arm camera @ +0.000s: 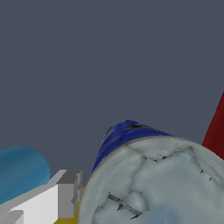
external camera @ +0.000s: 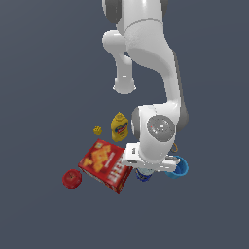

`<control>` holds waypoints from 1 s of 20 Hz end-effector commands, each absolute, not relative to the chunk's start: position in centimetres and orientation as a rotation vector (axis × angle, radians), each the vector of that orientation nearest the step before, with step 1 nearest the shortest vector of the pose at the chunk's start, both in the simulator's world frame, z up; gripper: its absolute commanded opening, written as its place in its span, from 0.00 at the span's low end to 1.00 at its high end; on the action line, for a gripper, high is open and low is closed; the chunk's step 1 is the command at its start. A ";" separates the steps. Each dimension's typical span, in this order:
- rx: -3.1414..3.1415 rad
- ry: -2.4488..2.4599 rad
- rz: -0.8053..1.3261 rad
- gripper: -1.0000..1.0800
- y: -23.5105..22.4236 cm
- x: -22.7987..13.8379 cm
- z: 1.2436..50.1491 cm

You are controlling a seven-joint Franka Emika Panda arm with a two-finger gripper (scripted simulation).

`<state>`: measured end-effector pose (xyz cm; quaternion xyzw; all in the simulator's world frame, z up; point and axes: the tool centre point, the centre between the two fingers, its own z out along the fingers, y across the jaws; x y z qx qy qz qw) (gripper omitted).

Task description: Pick up a designated object from a clutter of objects.

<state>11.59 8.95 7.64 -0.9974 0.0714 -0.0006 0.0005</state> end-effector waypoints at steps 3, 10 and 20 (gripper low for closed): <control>-3.133 0.228 0.000 0.00 8.8 11.6 7.4; -3.133 0.228 0.000 0.00 8.8 11.6 7.4; -3.133 0.227 -0.001 0.00 9.1 10.7 9.2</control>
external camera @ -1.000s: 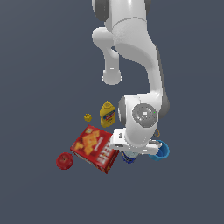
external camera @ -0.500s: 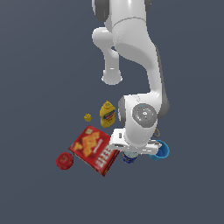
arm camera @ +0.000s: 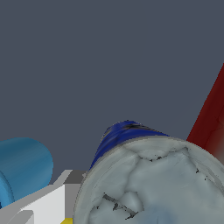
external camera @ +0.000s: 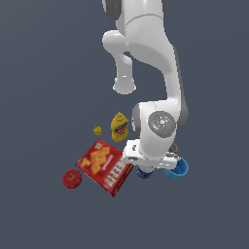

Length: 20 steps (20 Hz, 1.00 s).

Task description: Pick up a designated object from a clutter of objects.

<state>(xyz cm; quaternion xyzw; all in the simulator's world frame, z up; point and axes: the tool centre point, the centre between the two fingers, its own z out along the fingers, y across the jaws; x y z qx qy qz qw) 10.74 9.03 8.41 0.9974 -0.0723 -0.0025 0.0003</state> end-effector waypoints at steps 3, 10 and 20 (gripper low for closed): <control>3.134 -0.227 0.001 0.00 9.3 10.0 10.4; 3.133 -0.227 0.001 0.00 10.1 7.4 14.8; 3.133 -0.227 0.001 0.00 11.6 2.5 23.4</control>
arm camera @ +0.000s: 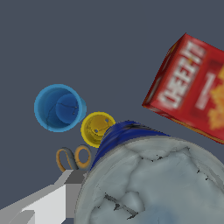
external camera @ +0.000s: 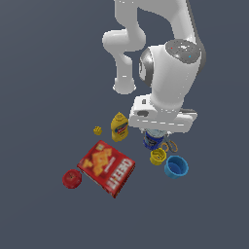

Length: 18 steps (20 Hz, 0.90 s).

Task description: Pick up a designated object from a clutter of objects.

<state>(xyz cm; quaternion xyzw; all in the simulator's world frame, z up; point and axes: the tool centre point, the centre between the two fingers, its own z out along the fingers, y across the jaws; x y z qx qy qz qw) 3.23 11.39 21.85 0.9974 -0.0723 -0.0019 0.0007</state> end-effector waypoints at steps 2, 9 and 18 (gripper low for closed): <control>3.132 -0.227 0.001 0.00 12.0 1.5 25.3; 3.132 -0.227 0.001 0.00 13.2 -2.2 32.2; 3.132 -0.227 0.001 0.00 14.6 -5.9 39.4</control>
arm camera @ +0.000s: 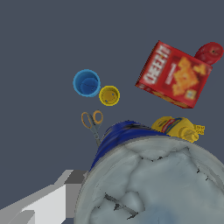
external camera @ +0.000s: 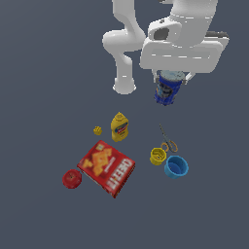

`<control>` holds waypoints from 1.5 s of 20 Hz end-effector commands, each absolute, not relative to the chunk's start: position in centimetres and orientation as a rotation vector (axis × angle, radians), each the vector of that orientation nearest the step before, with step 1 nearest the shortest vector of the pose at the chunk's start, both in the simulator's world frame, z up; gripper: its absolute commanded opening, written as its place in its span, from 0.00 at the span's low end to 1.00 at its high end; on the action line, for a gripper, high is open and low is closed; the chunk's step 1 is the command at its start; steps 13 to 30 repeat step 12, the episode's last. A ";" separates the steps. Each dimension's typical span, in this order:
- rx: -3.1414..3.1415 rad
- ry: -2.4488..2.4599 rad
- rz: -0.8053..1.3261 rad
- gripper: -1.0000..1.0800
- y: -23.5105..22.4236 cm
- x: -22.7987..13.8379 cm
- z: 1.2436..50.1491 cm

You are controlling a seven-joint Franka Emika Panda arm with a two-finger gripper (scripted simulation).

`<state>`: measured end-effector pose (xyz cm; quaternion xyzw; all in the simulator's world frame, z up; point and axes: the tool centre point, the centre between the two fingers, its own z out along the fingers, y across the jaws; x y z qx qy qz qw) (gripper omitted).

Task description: Pick up a designated object from a clutter of objects.

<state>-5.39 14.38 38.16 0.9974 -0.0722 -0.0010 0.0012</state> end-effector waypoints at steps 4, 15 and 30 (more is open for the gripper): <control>3.132 -0.227 0.001 0.00 15.0 -6.9 41.4; 3.133 -0.227 0.000 0.00 15.3 -7.5 43.0; 3.133 -0.227 0.000 0.00 15.3 -7.5 43.0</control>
